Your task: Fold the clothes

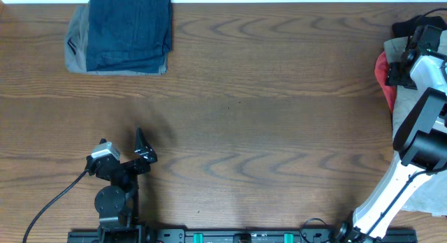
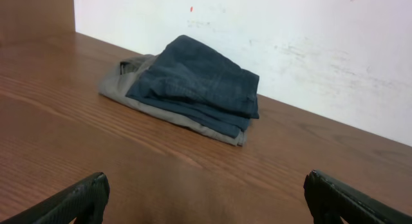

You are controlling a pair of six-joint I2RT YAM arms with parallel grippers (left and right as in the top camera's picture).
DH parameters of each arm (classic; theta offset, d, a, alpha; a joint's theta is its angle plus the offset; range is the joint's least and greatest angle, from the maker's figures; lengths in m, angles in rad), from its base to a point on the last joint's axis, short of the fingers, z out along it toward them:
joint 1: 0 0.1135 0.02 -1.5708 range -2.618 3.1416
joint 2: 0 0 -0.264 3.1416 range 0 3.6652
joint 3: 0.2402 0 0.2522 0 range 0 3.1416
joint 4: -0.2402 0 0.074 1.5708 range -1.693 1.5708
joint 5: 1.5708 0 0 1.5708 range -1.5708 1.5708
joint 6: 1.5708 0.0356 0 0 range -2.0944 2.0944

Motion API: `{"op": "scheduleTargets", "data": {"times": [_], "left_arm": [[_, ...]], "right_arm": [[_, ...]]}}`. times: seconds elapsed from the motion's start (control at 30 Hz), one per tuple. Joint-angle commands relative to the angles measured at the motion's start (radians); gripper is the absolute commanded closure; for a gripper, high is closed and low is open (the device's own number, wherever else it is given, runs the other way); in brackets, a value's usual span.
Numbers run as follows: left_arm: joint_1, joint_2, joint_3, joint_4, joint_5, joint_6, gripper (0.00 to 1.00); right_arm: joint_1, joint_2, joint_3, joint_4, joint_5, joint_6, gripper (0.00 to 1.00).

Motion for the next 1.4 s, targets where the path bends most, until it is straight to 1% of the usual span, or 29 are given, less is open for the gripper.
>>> {"op": "scheduleTargets", "data": {"times": [0.0,0.4,0.63,0.73,0.77,0.83,0.93,1.0,1.1,1.3,1.37], "left_arm": [[0.005,-0.005,-0.021,-0.036,-0.009,0.013,0.02],[0.005,-0.005,-0.021,-0.036,-0.009,0.013,0.02],[0.005,-0.005,-0.021,-0.036,-0.009,0.013,0.02],[0.005,-0.005,-0.021,-0.036,-0.009,0.013,0.02],[0.005,-0.005,-0.021,-0.036,-0.009,0.013,0.02],[0.005,-0.005,-0.021,-0.036,-0.009,0.013,0.02],[0.005,-0.005,-0.021,-0.036,-0.009,0.013,0.02],[0.005,-0.005,-0.021,-0.036,-0.009,0.013,0.02],[0.005,-0.005,-0.021,-0.036,-0.009,0.013,0.02],[0.005,-0.005,-0.021,-0.036,-0.009,0.013,0.02],[0.005,-0.005,-0.021,-0.036,-0.009,0.013,0.02]], "right_arm": [[-0.005,-0.041,0.017,-0.008,-0.041,-0.005,0.19],[-0.014,-0.033,-0.002,-0.003,-0.022,-0.007,0.19],[-0.034,-0.01,-0.002,-0.005,0.002,-0.006,0.27],[-0.034,-0.008,-0.002,0.0,0.017,-0.006,0.38],[-0.033,-0.008,-0.001,0.002,0.029,-0.006,0.45],[-0.033,-0.008,-0.001,0.004,0.059,-0.006,0.54],[-0.032,-0.011,-0.001,0.003,0.064,0.0,0.62],[-0.031,-0.02,-0.001,0.0,0.061,0.041,0.74],[-0.031,-0.042,-0.001,0.0,0.059,0.093,0.98],[-0.031,-0.103,-0.001,0.002,0.025,0.102,0.99],[-0.031,-0.119,-0.001,0.001,0.026,0.107,0.98]]}}
